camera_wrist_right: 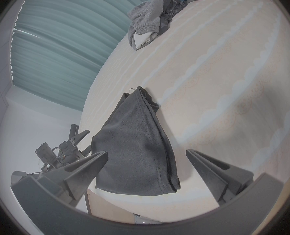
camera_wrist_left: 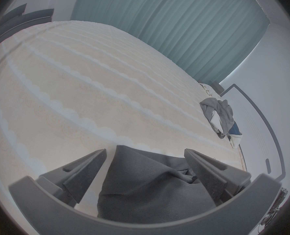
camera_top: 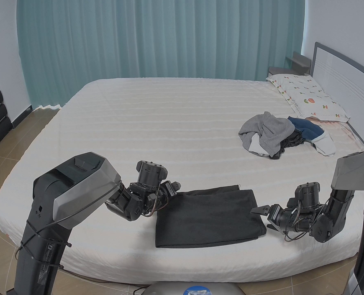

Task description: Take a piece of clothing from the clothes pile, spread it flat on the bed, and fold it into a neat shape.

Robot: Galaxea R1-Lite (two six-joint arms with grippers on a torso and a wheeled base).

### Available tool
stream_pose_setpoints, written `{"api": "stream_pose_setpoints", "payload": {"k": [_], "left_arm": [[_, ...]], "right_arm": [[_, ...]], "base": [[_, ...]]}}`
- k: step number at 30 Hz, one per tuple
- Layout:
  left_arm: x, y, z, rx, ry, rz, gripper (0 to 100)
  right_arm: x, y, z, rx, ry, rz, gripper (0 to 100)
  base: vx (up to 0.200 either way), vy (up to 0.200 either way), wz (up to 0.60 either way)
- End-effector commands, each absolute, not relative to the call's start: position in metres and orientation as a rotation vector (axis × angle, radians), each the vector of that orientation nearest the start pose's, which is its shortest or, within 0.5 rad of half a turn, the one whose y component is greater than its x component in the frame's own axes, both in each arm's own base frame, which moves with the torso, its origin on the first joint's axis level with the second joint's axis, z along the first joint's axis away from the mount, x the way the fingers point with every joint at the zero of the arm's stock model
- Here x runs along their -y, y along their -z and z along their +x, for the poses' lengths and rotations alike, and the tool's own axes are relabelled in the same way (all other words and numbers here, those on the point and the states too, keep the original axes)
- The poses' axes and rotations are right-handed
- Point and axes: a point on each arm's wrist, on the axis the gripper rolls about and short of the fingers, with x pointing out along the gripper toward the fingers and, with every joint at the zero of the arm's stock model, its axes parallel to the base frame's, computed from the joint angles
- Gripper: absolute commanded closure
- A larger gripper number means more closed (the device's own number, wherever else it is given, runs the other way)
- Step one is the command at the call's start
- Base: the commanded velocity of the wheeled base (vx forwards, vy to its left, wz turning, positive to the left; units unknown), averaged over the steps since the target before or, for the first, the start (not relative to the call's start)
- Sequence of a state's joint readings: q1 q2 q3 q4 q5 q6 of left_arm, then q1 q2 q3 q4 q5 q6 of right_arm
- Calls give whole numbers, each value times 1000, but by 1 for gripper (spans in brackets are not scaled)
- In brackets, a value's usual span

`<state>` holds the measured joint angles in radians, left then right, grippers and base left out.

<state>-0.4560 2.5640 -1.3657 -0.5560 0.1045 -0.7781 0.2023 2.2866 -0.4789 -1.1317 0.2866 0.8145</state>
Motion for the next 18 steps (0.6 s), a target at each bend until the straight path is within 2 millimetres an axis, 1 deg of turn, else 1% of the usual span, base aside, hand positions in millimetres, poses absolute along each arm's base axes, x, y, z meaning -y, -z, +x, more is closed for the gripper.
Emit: {"api": "stream_pose_setpoints", "payload": {"k": [1,4,5,11,16,18], "left_arm": [[203,38,420,-721,72,-566,0],[203,39,421,-724,71,-565,0],[202,39,421,-721,70,-568,100],[197,36,424,-707,30,-634,100],[194,38,424,-709,11,-637,100],[189,38,426,-701,-7,-640,100]], "right_arm": [[-68,25,301,-836,-166,795,0],[-68,25,301,-838,-166,795,0],[-68,26,300,-839,-165,795,0],[-68,26,300,-839,-165,795,0],[-68,26,300,-839,-165,795,0],[-68,25,301,-838,-166,795,0]], "base": [[0,0,0],[0,0,0],[0,0,0],[0,0,0],[0,0,0],[0,0,0]]}}
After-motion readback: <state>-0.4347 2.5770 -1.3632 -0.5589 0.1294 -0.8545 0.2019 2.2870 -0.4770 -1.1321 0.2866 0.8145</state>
